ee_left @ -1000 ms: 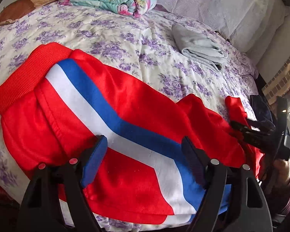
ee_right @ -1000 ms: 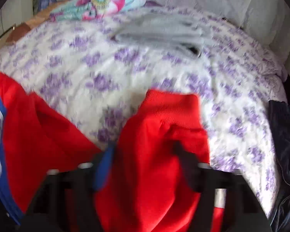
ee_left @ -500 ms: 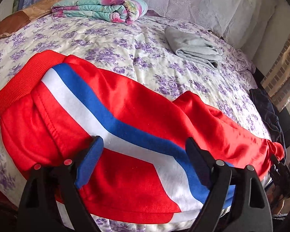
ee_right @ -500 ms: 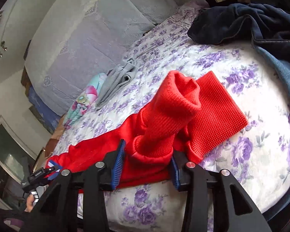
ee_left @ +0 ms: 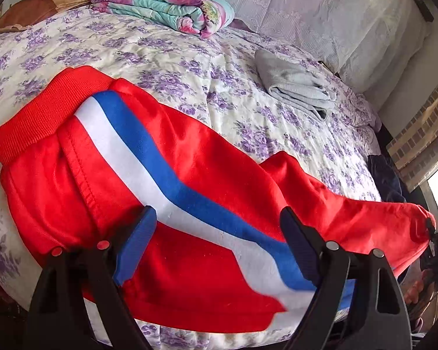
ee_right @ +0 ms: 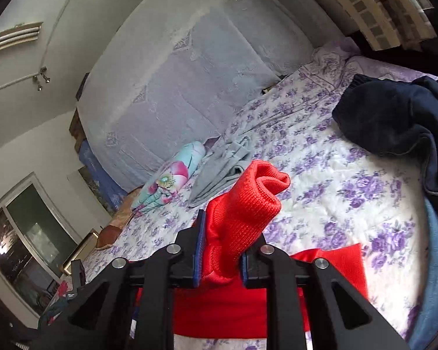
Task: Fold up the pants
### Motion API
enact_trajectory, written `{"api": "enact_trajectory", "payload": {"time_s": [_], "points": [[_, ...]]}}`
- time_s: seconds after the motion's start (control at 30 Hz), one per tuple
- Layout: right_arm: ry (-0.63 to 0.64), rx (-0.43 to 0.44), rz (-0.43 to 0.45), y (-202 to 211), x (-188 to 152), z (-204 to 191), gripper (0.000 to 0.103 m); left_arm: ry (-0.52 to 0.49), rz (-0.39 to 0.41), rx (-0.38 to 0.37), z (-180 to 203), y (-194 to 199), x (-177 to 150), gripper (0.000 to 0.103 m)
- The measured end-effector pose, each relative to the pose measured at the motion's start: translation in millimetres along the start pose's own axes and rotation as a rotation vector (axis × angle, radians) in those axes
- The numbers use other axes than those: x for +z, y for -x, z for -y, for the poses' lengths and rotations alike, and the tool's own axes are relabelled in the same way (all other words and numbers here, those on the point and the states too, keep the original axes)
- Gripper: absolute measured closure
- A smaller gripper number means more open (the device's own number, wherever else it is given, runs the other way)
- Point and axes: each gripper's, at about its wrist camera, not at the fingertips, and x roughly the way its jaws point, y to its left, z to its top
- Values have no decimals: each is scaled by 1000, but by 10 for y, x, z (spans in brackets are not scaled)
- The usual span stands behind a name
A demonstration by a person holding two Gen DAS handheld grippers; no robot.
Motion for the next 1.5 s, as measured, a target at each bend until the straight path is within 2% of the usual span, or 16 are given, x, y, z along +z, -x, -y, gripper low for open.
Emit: {"api": "enact_trajectory", "payload": {"time_s": [0.17,0.23,0.33,0.47,0.63,0.73,0.8,0.87,1.0,1.07,1.2,1.23,1.27,1.3,1.4,1.5], "points": [[-119,-128,-139,-96,-550,572,83,-47,9,27,58,1,-83,19],[-79,-140,-112,35,-606,508,77,-69,6,39,69,23,-114,19],[-74,-249,-8,320,-480,474,48,-77,-3,48,68,107,-150,19],[-78,-292,79,603,-246,470,45,-107,18,82,88,313,-236,19],[125,-178,-51,122,-154,-110,40,-147,0,174,-33,225,-377,16],[46,-383,-239,-318,-418,243,34,-240,53,229,35,206,-516,16],[84,-344,-131,-161,-510,282,38,-281,72,265,85,203,-576,16],[95,-374,-173,-161,-456,159,35,-296,91,274,137,274,-576,16],[167,-70,-227,-373,-74,-528,26,-394,190,232,381,561,-407,5],[226,93,-370,-788,61,-962,9,-426,267,300,427,628,-257,4],[227,283,-647,-1897,-9,-1596,10,-282,227,318,77,484,149,4],[230,300,-725,-2201,-86,-1705,24,-232,206,316,-56,429,226,5],[236,291,-796,-2511,-177,-1786,48,-185,189,314,-202,378,283,5],[229,277,-866,-2783,-276,-1818,57,-151,167,322,-320,319,319,5],[200,233,-1037,-3376,-599,-1823,62,-49,111,390,-637,187,327,4],[213,263,-1107,-3574,-791,-1854,62,56,110,274,-902,215,213,4]]}}
